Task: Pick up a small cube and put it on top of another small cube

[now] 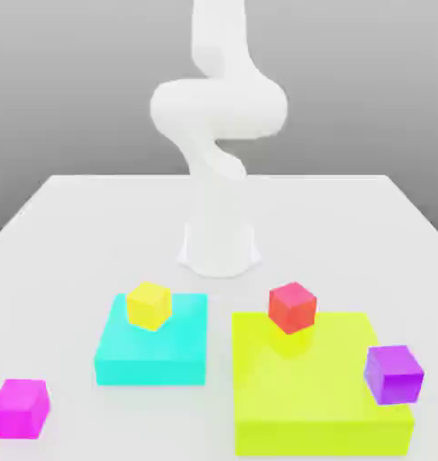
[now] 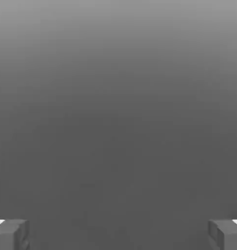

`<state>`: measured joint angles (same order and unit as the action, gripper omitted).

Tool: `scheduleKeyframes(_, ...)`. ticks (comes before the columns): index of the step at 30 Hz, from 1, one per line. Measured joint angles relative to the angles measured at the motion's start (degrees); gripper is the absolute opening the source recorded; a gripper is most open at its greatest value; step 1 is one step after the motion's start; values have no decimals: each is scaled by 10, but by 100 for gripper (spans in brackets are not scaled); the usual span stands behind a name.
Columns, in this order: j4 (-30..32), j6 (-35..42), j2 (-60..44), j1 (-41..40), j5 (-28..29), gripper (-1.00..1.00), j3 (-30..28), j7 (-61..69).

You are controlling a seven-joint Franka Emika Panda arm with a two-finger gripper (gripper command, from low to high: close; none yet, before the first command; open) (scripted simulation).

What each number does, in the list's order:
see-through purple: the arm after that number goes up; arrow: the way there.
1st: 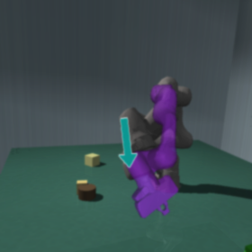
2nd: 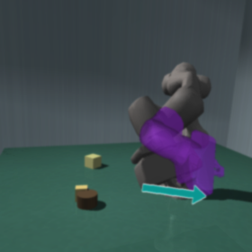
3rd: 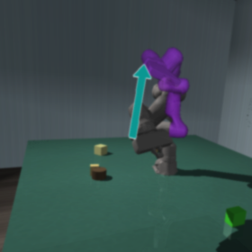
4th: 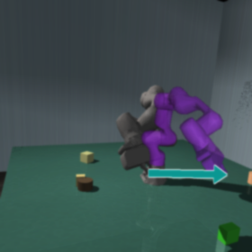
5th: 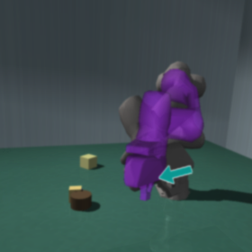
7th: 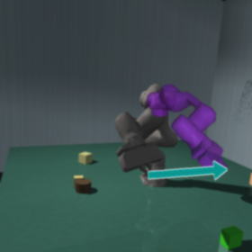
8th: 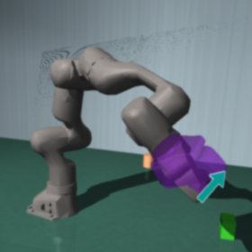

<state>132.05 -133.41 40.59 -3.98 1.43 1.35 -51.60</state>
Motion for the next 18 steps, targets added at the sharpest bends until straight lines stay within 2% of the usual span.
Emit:
scheduleKeyframes(9,9,-59,-192,-124,58,0,27,-214)
scheduleKeyframes(18,19,-118,-378,-204,84,0,1,-402)
